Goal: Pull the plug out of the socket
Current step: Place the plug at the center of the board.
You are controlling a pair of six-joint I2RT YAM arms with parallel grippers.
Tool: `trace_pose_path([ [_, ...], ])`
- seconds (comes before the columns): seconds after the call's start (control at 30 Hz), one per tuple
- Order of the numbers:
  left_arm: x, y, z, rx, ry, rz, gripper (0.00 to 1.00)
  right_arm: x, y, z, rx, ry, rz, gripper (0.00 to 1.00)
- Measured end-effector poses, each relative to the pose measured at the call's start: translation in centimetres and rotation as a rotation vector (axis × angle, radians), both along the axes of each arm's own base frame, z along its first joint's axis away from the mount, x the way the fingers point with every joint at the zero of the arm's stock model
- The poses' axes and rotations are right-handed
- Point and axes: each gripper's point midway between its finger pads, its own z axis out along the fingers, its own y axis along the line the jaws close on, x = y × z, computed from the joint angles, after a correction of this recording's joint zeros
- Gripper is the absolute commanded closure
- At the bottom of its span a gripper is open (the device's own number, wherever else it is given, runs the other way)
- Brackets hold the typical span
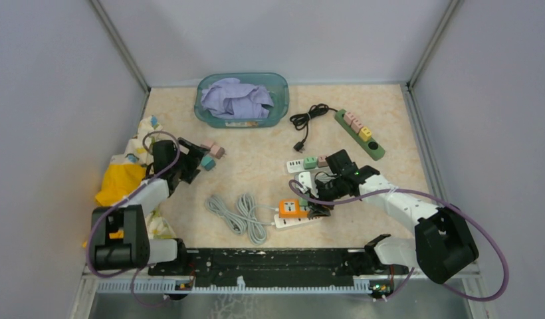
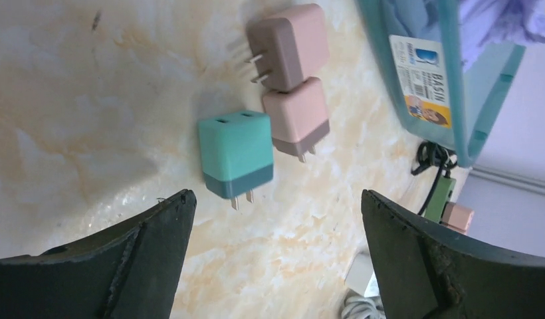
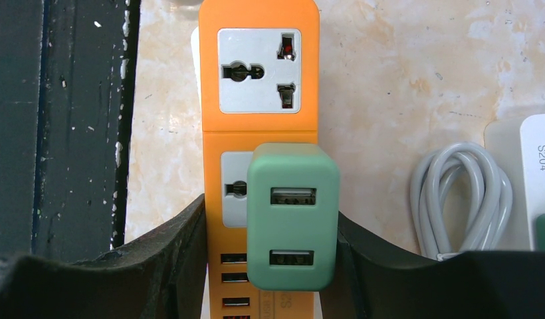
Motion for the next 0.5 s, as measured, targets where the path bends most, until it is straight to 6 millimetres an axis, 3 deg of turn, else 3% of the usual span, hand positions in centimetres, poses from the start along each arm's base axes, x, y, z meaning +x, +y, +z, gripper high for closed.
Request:
trace_pose_path([
  [0.23,-2.1,-2.1,2.8,-0.010,-0.152,-0.152,0.00,0.0,0.0,0.0,0.000,-0.004,0.003,1.00],
  [0.43,-4.6,-6.8,4.7,-0.092,-0.324,-0.416,0.00,0.0,-0.1,-0.4,-0.014,0.005,0.002,0.92],
  [0.5,-5.6,-9.2,5.8,-0.101,-0.389,-0.535,0.00,0.0,-0.1,-0.7,-0.023,0.006,0.005,0.84],
])
